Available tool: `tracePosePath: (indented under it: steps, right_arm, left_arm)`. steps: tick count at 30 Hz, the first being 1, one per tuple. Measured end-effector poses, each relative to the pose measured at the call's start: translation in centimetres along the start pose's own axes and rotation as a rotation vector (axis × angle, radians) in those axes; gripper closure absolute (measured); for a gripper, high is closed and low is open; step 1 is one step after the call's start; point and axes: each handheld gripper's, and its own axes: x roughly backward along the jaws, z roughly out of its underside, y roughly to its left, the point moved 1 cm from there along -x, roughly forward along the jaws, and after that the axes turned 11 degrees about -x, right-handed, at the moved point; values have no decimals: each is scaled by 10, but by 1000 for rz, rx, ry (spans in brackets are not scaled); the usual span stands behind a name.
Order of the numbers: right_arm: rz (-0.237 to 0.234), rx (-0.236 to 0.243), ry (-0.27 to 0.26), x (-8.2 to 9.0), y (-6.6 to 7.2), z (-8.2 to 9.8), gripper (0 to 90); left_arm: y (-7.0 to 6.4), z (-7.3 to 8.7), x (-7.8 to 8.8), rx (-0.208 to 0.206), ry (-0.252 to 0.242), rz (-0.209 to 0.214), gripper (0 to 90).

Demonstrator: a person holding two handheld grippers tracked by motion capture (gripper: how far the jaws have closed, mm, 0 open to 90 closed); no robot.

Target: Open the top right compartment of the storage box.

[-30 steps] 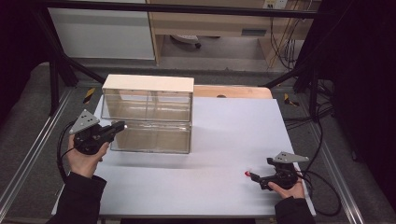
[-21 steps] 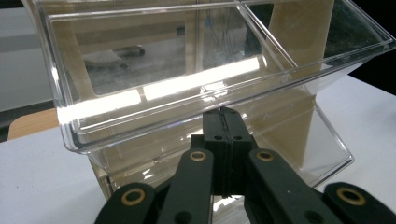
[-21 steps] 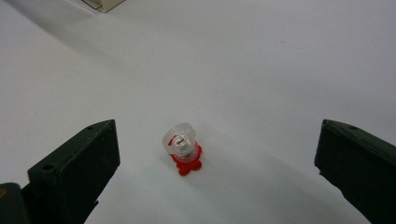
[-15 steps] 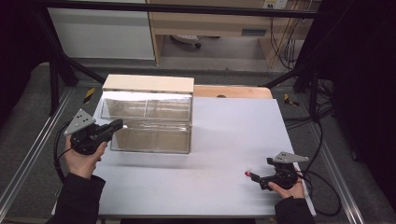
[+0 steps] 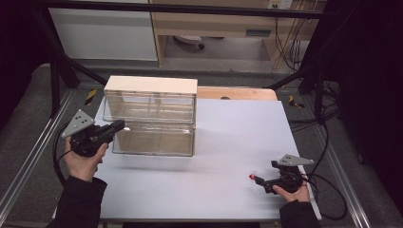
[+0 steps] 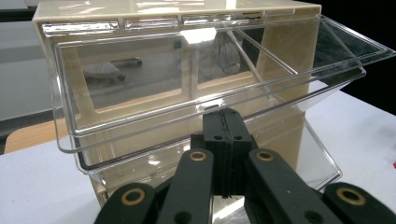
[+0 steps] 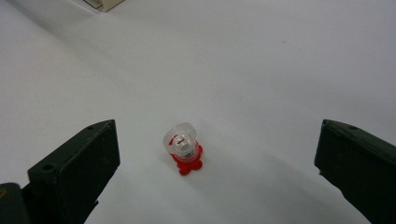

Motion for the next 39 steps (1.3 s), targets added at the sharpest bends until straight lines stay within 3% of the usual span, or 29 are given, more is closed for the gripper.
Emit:
tracePosePath:
  steps: [39]
  right_arm:
    - [1,4,2,0,0,0,6]
  left_arm:
    - [3,-27,0,-11,-34,-7,897]
